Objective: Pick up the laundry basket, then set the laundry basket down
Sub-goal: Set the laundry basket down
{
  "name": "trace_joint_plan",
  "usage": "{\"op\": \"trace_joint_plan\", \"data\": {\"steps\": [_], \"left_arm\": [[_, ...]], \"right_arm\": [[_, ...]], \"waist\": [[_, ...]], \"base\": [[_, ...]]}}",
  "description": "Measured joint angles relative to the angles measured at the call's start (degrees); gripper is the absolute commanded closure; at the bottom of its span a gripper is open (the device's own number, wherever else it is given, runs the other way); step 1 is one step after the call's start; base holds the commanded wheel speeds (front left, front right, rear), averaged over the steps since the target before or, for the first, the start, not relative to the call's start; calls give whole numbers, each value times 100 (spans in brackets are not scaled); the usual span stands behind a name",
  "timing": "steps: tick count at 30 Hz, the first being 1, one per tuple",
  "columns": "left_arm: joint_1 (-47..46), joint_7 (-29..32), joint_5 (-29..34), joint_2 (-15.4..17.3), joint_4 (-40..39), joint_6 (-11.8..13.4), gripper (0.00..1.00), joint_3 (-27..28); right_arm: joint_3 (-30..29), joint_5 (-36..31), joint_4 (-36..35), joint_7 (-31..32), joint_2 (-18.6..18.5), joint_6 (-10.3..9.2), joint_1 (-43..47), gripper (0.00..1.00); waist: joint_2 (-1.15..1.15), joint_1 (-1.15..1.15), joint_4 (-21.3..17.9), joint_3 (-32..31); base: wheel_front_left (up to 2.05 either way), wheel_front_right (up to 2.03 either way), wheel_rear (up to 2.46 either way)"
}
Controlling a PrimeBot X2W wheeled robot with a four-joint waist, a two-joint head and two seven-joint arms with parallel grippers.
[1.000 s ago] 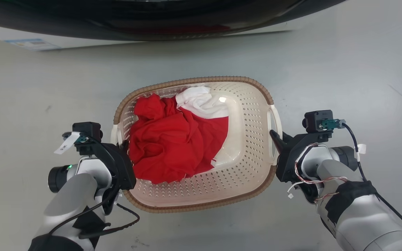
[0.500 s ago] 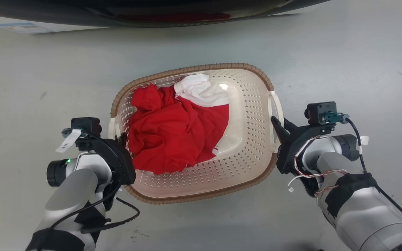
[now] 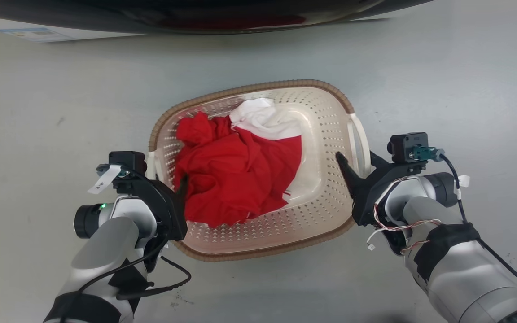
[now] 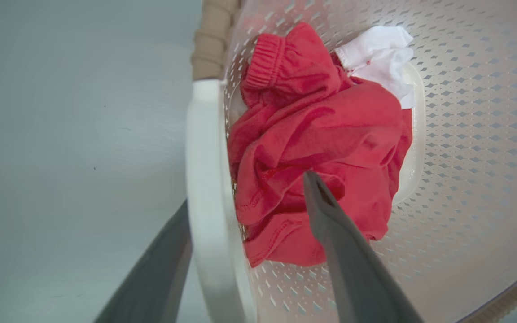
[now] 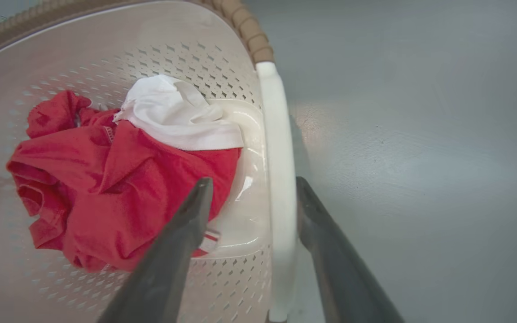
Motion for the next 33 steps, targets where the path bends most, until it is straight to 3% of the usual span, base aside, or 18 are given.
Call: {"op": "trace_joint_plan", "data": {"steps": [17, 33], "left_arm": [[34, -325, -7, 22, 136, -7, 0, -31], [709, -1114, 134, 218, 187, -13, 0, -221]], "right_arm": [[155, 1, 145, -324, 24, 51, 83, 0], [314, -1, 178, -706, 23, 52, 871, 0]], "waist": [[0, 0, 29, -453], [0, -1, -68, -1487]], "base": [[0, 0, 0], [0, 0, 0]]}}
